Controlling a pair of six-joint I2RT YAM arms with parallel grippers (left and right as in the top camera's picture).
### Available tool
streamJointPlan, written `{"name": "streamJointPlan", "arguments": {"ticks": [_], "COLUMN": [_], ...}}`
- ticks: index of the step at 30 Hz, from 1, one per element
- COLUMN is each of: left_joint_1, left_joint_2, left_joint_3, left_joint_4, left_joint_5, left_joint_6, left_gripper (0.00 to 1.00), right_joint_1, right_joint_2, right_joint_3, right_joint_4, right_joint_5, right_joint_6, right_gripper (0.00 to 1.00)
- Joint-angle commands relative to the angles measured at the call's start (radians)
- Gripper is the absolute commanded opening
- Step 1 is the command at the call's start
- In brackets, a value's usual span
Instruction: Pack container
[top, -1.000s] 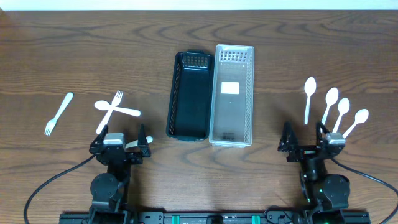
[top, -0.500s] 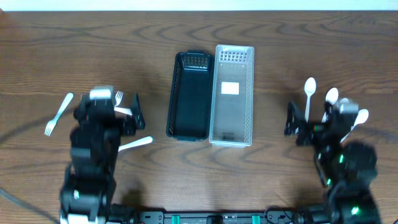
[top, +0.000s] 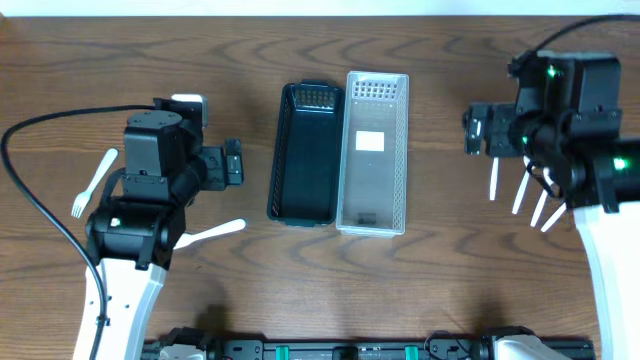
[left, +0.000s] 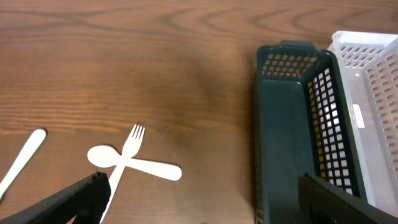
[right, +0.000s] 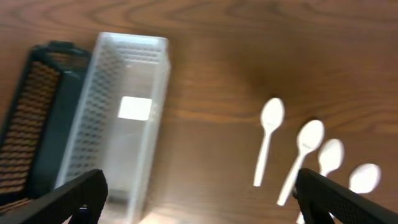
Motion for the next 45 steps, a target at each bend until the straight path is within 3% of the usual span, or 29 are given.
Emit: {"name": "streamJointPlan", "arguments": {"ticks": [1, 11, 23, 45], "left_joint_1": [0.02, 0.021, 0.021, 0.021], "left_joint_2": [-0.016, -0.014, -0.014, -0.014], "left_joint_3": [0.023, 0.023, 0.023, 0.023], "left_joint_4": [-0.032, -0.1, -0.124, -0.157], "left_joint_5": [0.02, 0.011, 0.008, 0.008], "left_joint_6": [0.016, 0.017, 0.013, 0.014], "left_gripper": [0.98, 0.98, 0.98, 0.98], "right_joint_1": [-0.032, -0.194, -0.225, -0.23], "right_joint_2": [0.057, 0.422, 0.763, 0.946], "right_joint_3": [0.033, 0.263, 0.263, 0.238], "right_joint_4": [-0.021, -0.139, -0.108, -0.027], "right_joint_5": [0.112, 0.043, 0.045, 0.051], "right_joint_6": [-0.005, 0.067, 0.061, 0.042], "right_gripper": [0.99, 0.99, 0.99, 0.99]}}
